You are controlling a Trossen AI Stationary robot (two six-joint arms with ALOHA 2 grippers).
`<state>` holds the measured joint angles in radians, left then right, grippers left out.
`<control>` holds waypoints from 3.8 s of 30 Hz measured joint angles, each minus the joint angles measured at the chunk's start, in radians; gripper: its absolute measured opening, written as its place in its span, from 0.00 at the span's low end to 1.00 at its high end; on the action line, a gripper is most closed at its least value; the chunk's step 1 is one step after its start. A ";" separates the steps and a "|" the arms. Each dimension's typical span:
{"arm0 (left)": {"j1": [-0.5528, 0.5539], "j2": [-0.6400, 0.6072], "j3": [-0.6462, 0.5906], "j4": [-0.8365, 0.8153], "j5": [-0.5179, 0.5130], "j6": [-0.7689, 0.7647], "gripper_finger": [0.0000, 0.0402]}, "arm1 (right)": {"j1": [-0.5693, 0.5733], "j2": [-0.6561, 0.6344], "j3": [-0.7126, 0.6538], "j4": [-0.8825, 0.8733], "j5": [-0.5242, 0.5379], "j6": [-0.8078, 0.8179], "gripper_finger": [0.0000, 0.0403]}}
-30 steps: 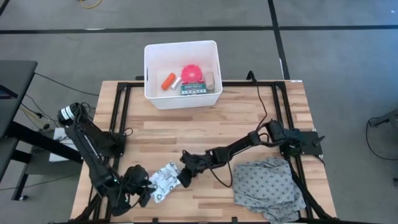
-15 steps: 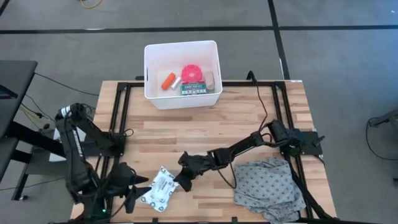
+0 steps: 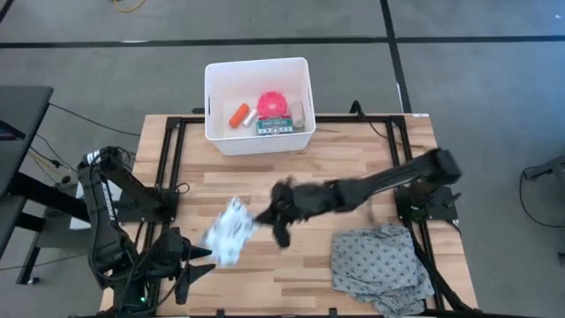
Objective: Pick & place medical supplies in basket/bin
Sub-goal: Put the white mailer bag into the white bin, then return to Home Position
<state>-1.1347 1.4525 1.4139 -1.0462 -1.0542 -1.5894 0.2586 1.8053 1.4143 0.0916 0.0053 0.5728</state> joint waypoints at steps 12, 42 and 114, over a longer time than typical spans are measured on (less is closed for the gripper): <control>0.029 0.005 0.000 -0.002 -0.032 0.050 0.48 | -0.300 -0.411 0.004 -0.218 0.735 -0.346 0.00; 0.075 0.007 0.000 -0.013 0.021 0.113 0.48 | -0.626 0.098 0.245 -0.196 0.243 -0.439 0.20; 0.700 -0.999 -0.833 0.942 0.805 1.792 0.48 | 0.375 -1.631 -0.905 -0.374 0.389 -0.693 0.34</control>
<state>-0.4347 0.4535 0.5811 -0.1041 -0.2493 0.2022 0.6334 0.1746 0.5097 -0.2829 0.3943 -0.1200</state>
